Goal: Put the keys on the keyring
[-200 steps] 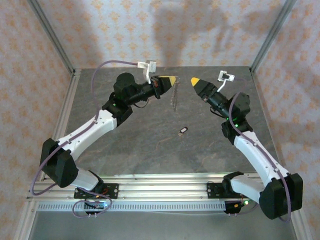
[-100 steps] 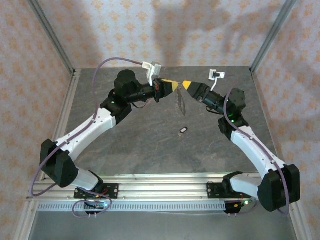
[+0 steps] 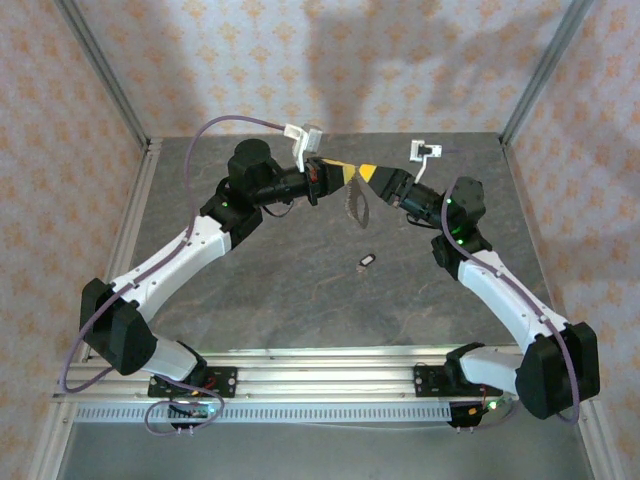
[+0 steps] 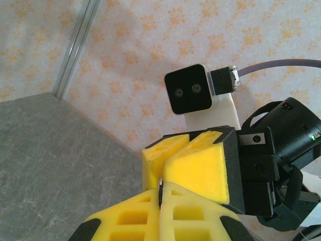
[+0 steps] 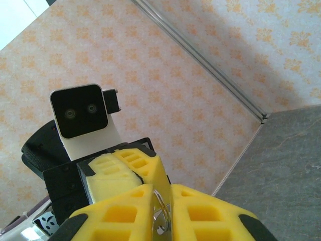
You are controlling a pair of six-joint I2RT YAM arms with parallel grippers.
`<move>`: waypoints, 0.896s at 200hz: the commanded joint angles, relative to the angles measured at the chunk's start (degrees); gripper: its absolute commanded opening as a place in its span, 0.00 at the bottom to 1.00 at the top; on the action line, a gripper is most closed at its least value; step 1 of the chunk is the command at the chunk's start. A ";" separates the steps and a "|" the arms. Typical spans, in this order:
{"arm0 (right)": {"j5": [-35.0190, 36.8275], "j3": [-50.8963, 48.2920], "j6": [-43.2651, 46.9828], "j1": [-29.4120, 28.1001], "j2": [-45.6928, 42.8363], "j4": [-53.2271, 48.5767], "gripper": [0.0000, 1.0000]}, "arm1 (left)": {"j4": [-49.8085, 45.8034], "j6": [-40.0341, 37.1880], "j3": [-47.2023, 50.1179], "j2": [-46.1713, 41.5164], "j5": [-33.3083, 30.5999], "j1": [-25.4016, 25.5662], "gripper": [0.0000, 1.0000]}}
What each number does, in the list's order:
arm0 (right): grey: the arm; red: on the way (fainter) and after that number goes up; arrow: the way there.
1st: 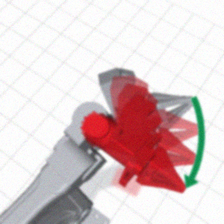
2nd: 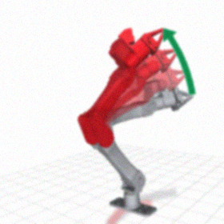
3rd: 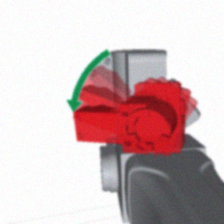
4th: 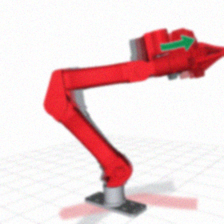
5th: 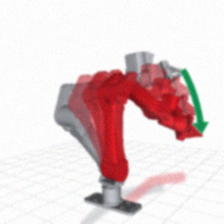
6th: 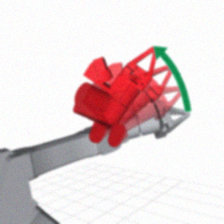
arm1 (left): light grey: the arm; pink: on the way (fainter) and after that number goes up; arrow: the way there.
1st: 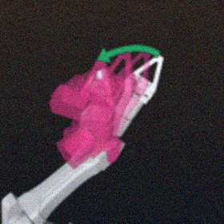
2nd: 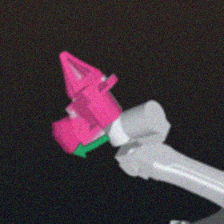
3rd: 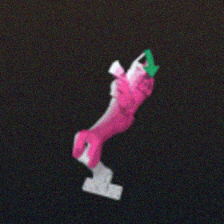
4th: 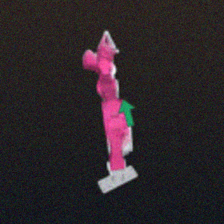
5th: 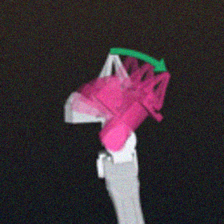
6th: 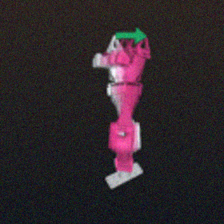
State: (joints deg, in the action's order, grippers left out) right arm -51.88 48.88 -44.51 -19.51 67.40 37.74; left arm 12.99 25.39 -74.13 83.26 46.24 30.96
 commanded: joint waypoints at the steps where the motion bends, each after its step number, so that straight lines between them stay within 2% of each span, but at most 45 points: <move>1: -1.83 1.92 0.52 -0.53 0.10 3.01 0.19 | 2.04 -0.81 -2.51 -0.47 1.91 -0.20 0.00; 29: -2.09 1.72 0.57 -0.62 0.10 3.04 0.17 | 2.12 -0.85 -2.51 -0.38 1.84 -0.20 0.00; 55: -2.13 1.57 0.65 -0.62 0.10 2.90 0.00 | 2.30 -0.56 -2.51 -0.30 1.84 -0.20 0.00; 86: 0.66 0.59 0.15 -0.62 0.03 3.97 0.00 | 3.29 1.72 -1.96 -0.49 -0.82 -0.20 0.00; 89: 1.43 0.36 -0.01 -0.62 -0.05 4.33 0.00 | 3.52 2.26 -1.72 -0.74 -1.64 -0.22 0.03; 99: 3.99 -0.68 -0.87 -0.70 -0.31 6.06 0.00 | 5.30 4.61 -0.15 -1.76 -5.59 -0.20 0.24; 107: 5.86 -1.55 -2.17 -0.75 -0.34 8.26 0.00 | 7.79 7.68 1.76 -2.94 -9.18 -0.24 0.37; 121: 8.70 -3.15 -4.71 -0.93 -0.03 12.81 0.00 | 13.13 12.58 5.83 -5.26 -16.18 0.00 0.52; 143: 13.41 -5.13 -6.61 -2.05 0.10 18.30 0.00 | 19.55 18.36 10.93 -7.58 -24.09 1.22 0.57; 179: 17.69 -6.33 -7.34 -4.66 1.68 23.87 0.00 | 22.81 20.61 13.63 -8.46 -29.72 4.53 0.58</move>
State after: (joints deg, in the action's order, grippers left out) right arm -38.85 42.87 -50.39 -22.57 67.99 51.42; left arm 28.69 42.09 -61.67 76.38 23.79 33.39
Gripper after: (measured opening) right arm 0.046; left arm 0.579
